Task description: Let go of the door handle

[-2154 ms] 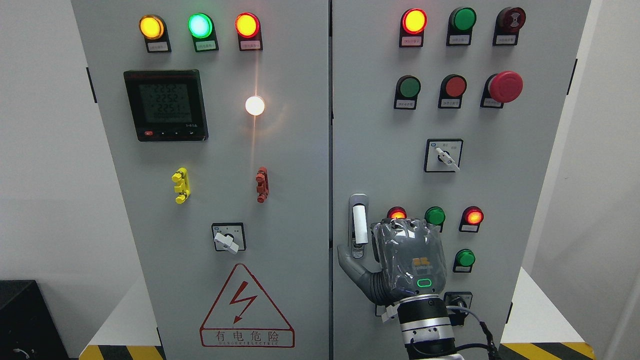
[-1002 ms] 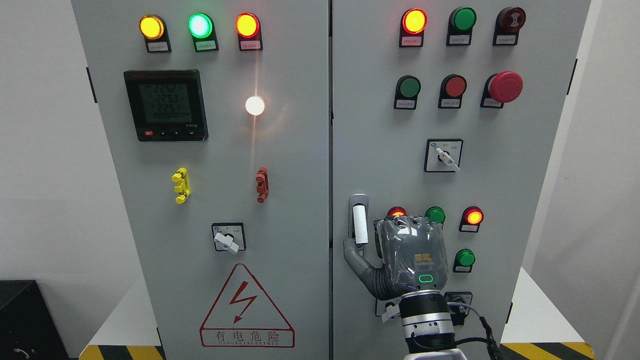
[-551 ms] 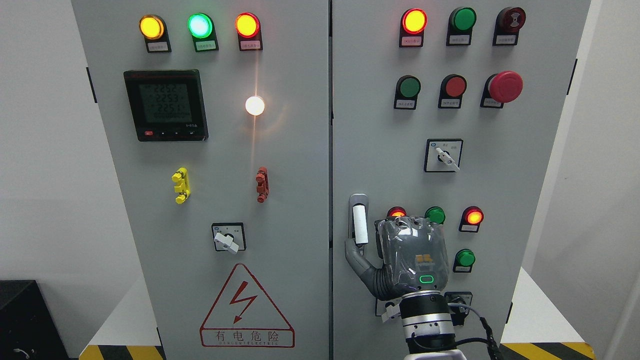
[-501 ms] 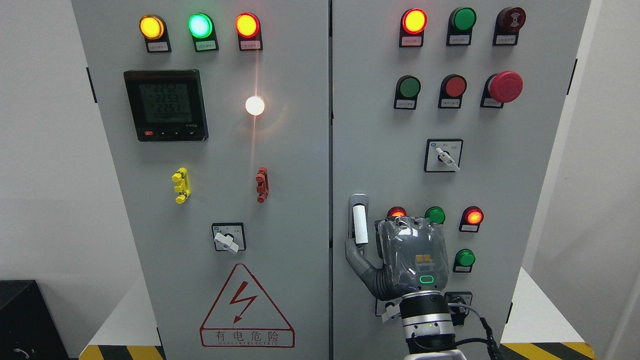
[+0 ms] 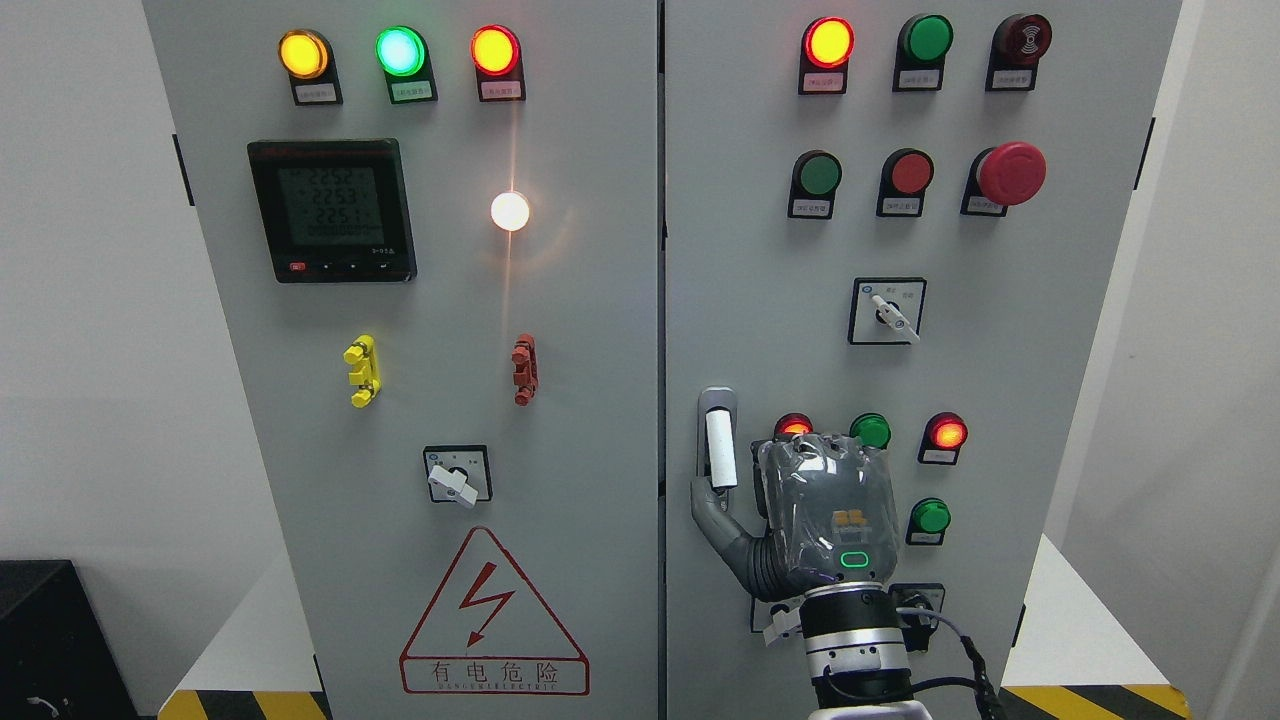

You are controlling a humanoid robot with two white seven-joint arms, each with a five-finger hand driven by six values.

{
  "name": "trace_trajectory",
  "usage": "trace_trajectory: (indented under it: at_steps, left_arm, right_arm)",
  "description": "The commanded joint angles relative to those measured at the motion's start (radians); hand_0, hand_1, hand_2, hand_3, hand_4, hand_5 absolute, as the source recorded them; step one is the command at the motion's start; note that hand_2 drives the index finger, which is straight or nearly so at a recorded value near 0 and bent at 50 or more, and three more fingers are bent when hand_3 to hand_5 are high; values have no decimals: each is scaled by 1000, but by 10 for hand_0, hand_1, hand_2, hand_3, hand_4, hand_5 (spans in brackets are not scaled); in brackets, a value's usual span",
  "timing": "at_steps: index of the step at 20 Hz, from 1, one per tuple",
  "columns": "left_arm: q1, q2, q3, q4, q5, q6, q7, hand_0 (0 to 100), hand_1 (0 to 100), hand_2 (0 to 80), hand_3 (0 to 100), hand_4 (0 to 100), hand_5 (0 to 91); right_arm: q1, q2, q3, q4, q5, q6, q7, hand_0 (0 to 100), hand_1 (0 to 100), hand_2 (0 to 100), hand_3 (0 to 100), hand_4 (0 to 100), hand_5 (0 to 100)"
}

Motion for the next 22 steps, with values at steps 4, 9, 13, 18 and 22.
trace_trajectory:
  at_steps: [4, 9, 13, 18, 22]
  left_arm:
    - [-26, 0, 0, 29, 2, 0, 0, 120, 556, 0, 0, 0, 0]
    - [-26, 0, 0, 29, 0, 0, 0, 120, 556, 0, 0, 0, 0]
    - [-26, 0, 0, 29, 0, 0, 0, 120, 556, 0, 0, 0, 0]
    - [-26, 0, 0, 29, 0, 0, 0, 120, 556, 0, 0, 0, 0]
    - [-26, 0, 0, 29, 0, 0, 0, 120, 556, 0, 0, 0, 0]
  right_arm:
    - [4, 1, -10, -1, 0, 2, -13, 439, 331, 960, 1000, 1000, 1000]
    - [9, 1, -13, -3, 0, 2, -19, 441, 343, 960, 1000, 999, 1000]
    - [11, 1, -13, -9, 0, 2, -19, 444, 347, 959, 1000, 1000, 1000]
    - [11, 1, -13, -10, 0, 2, -19, 443, 351, 958, 1000, 1000, 1000]
    - [11, 1, -13, -10, 0, 11, -19, 439, 356, 957, 1000, 1000, 1000]
